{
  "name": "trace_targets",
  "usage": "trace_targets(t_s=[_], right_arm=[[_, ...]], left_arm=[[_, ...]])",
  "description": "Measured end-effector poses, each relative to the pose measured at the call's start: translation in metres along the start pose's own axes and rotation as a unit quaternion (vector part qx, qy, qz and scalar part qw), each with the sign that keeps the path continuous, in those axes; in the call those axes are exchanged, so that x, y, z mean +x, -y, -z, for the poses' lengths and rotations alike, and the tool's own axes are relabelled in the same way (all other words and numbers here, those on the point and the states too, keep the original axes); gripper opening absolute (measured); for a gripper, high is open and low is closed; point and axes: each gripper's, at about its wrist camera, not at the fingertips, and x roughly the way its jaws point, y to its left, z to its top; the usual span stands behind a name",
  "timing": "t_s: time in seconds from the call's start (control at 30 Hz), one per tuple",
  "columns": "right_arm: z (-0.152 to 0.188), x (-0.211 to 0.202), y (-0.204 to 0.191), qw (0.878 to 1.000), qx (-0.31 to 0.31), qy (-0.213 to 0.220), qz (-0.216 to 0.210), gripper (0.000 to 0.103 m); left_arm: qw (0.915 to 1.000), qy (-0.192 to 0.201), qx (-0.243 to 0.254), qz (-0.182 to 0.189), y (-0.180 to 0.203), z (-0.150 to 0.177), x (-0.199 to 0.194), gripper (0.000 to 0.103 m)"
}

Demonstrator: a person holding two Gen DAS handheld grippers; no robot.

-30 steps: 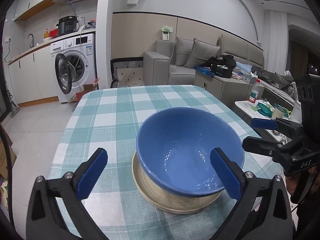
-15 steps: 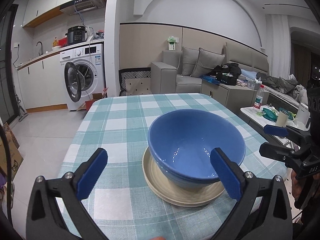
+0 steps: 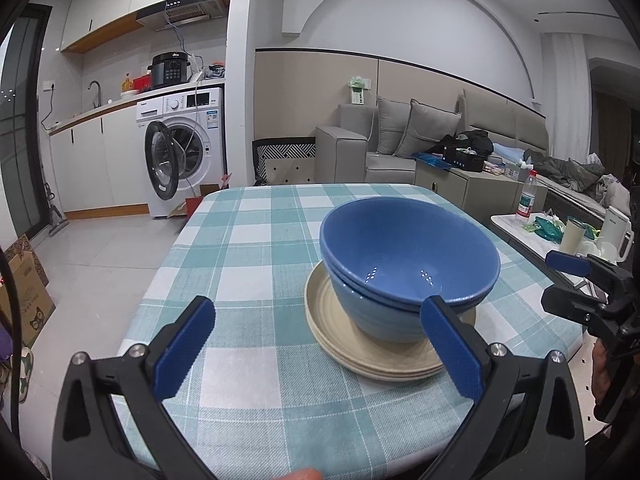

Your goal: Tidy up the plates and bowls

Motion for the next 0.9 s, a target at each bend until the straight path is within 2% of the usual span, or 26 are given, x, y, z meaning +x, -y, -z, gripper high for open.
trace_targets(t_s=[0.3, 0.5, 0.9], right_arm=[[0.013, -0.007, 0.004, 1.0, 0.01, 0.021, 0.005, 0.102], [0.017, -0.014, -0.002, 0.999, -0.004, 0.033, 0.007, 0.102], [0.019, -0.019, -0.012, 0.999, -0.019, 0.041, -0.006, 0.102]], left_arm=[[0.9998, 0.018, 0.003, -0.002, 0.001, 0.011, -0.014, 0.103], [0.9998, 0.017, -0.004, -0.008, 0.0, 0.017, -0.015, 0.103], [0.9997, 0.019, 0.015, -0.002, 0.012, 0.022, -0.019, 0.103]])
